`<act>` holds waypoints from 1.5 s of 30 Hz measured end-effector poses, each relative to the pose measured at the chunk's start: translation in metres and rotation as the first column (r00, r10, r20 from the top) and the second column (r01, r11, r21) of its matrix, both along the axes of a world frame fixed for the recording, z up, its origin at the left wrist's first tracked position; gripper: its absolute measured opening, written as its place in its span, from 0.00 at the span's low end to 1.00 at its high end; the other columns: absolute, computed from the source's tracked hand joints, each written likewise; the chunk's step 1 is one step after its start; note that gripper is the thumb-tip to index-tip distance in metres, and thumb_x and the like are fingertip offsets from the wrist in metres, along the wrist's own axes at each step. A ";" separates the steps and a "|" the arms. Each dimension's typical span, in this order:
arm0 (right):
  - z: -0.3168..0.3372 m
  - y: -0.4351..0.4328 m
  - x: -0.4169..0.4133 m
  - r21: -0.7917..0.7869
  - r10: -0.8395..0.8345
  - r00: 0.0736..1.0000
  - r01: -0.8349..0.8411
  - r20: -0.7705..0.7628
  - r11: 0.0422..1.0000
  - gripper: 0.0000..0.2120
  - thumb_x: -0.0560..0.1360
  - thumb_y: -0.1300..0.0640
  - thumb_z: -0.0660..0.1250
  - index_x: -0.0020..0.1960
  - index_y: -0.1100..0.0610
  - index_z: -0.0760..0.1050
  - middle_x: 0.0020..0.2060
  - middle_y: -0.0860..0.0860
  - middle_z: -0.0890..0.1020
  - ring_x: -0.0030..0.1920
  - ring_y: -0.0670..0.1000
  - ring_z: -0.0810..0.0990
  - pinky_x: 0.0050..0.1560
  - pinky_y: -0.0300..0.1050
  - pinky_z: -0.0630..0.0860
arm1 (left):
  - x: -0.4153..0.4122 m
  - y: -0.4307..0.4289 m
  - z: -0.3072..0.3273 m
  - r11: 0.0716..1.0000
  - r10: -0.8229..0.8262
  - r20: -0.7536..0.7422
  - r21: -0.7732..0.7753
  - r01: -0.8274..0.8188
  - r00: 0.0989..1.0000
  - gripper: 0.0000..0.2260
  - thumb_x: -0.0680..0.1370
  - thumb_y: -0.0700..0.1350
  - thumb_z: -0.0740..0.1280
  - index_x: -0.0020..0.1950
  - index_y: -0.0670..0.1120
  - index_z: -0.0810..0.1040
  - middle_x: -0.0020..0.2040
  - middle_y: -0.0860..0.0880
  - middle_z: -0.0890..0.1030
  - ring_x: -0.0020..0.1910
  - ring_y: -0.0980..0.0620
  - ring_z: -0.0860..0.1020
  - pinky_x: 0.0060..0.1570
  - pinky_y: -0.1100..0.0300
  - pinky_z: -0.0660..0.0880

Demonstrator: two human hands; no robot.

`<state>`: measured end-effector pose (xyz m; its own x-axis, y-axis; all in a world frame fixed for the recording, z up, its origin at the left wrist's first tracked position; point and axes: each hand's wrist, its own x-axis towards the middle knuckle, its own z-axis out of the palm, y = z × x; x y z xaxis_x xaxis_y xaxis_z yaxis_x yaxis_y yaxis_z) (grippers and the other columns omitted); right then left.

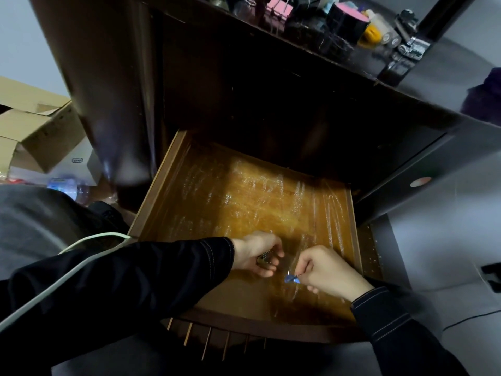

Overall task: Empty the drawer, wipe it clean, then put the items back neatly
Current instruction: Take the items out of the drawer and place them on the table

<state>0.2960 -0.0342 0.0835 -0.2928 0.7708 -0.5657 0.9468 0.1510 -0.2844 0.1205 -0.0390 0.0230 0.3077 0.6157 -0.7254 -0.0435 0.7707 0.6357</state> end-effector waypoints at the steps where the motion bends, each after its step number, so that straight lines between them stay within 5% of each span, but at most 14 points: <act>1: 0.004 0.002 -0.002 0.003 -0.033 0.997 0.033 -0.069 0.999 0.07 0.74 0.64 0.71 0.41 0.53 0.81 0.32 0.53 0.85 0.33 0.50 0.85 0.37 0.43 0.83 | 0.000 0.000 0.000 1.000 0.004 0.009 -0.004 -0.004 1.000 0.09 0.82 0.44 0.59 0.47 0.42 0.76 0.37 0.46 0.75 0.35 0.49 0.75 0.35 0.57 0.78; 6: 0.012 0.007 -0.025 -0.018 -0.169 0.941 0.172 -0.294 0.985 0.07 0.74 0.65 0.72 0.43 0.54 0.81 0.36 0.53 0.85 0.33 0.47 0.84 0.34 0.40 0.81 | 0.000 0.000 0.010 0.997 -0.009 0.159 -0.071 0.021 0.987 0.17 0.85 0.52 0.53 0.56 0.41 0.74 0.44 0.43 0.79 0.41 0.48 0.79 0.43 0.53 0.81; 13: 0.035 0.004 -0.038 0.155 -0.150 0.890 0.237 -0.431 0.959 0.07 0.76 0.64 0.70 0.44 0.53 0.80 0.36 0.51 0.84 0.32 0.45 0.83 0.34 0.39 0.81 | -0.009 -0.004 0.026 0.995 0.094 0.135 -0.054 -0.088 0.986 0.18 0.84 0.51 0.55 0.39 0.44 0.73 0.33 0.48 0.73 0.29 0.54 0.70 0.25 0.66 0.65; 20: 0.102 -0.005 -0.044 0.335 0.059 0.782 0.197 -0.620 0.921 0.07 0.77 0.63 0.71 0.45 0.51 0.80 0.36 0.49 0.82 0.35 0.48 0.83 0.35 0.39 0.80 | -0.042 -0.012 0.080 0.962 0.217 0.054 0.156 -0.223 0.975 0.16 0.83 0.49 0.61 0.37 0.47 0.66 0.30 0.50 0.68 0.23 0.55 0.62 0.20 0.65 0.54; 27: 0.198 0.001 -0.081 0.412 0.267 0.495 0.211 -0.827 0.886 0.08 0.75 0.66 0.71 0.43 0.54 0.82 0.33 0.52 0.83 0.31 0.50 0.81 0.31 0.42 0.79 | -0.089 -0.021 0.205 0.742 0.254 0.053 0.630 -0.230 0.966 0.21 0.82 0.55 0.62 0.32 0.49 0.66 0.29 0.50 0.66 0.23 0.55 0.59 0.23 0.69 0.51; 31: 0.235 0.025 -0.103 0.375 0.265 0.365 0.273 -0.892 0.886 0.07 0.73 0.70 0.70 0.43 0.60 0.82 0.32 0.52 0.82 0.29 0.51 0.79 0.27 0.42 0.76 | -0.112 -0.017 0.271 0.514 0.360 0.046 0.824 -0.239 0.932 0.22 0.83 0.54 0.62 0.31 0.48 0.66 0.29 0.49 0.66 0.21 0.54 0.60 0.22 0.71 0.53; 34: 0.246 0.052 -0.123 0.294 0.188 0.320 0.325 -0.929 0.899 0.07 0.73 0.71 0.67 0.43 0.62 0.81 0.31 0.53 0.81 0.28 0.50 0.77 0.26 0.42 0.75 | -0.128 -0.002 0.301 0.296 0.531 0.043 0.926 -0.233 0.846 0.23 0.83 0.53 0.62 0.30 0.47 0.67 0.28 0.49 0.66 0.22 0.55 0.61 0.21 0.67 0.55; 37: 0.246 0.078 -0.138 0.236 0.103 0.357 0.353 -0.928 0.905 0.08 0.74 0.71 0.65 0.43 0.62 0.80 0.31 0.55 0.80 0.26 0.48 0.77 0.25 0.41 0.75 | -0.139 0.023 0.309 0.134 0.724 -0.106 0.991 0.012 0.682 0.22 0.84 0.50 0.61 0.31 0.44 0.66 0.26 0.52 0.65 0.25 0.55 0.62 0.28 0.59 0.60; 42: 0.244 0.100 -0.149 0.261 0.068 0.472 0.357 -0.879 0.897 0.06 0.73 0.68 0.67 0.45 0.60 0.81 0.33 0.55 0.84 0.24 0.48 0.79 0.20 0.37 0.68 | -0.145 0.056 0.292 0.229 0.829 -0.488 0.742 0.630 0.273 0.16 0.83 0.55 0.57 0.39 0.50 0.68 0.38 0.54 0.71 0.34 0.56 0.70 0.31 0.60 0.63; 45: 0.244 0.100 -0.150 0.278 0.068 0.500 0.358 -0.864 0.892 0.06 0.73 0.67 0.67 0.45 0.58 0.81 0.35 0.57 0.85 0.23 0.47 0.78 0.19 0.36 0.66 | -0.147 0.067 0.292 0.228 0.822 -0.528 0.649 0.725 0.214 0.13 0.84 0.55 0.56 0.43 0.50 0.69 0.42 0.54 0.71 0.38 0.54 0.71 0.35 0.55 0.69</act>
<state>0.1462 0.0659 0.3272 -0.3166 0.9206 0.2286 0.3028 0.3265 -0.8954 -0.0264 0.0280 0.3151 0.0378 0.7719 0.6346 0.9656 -0.1916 0.1755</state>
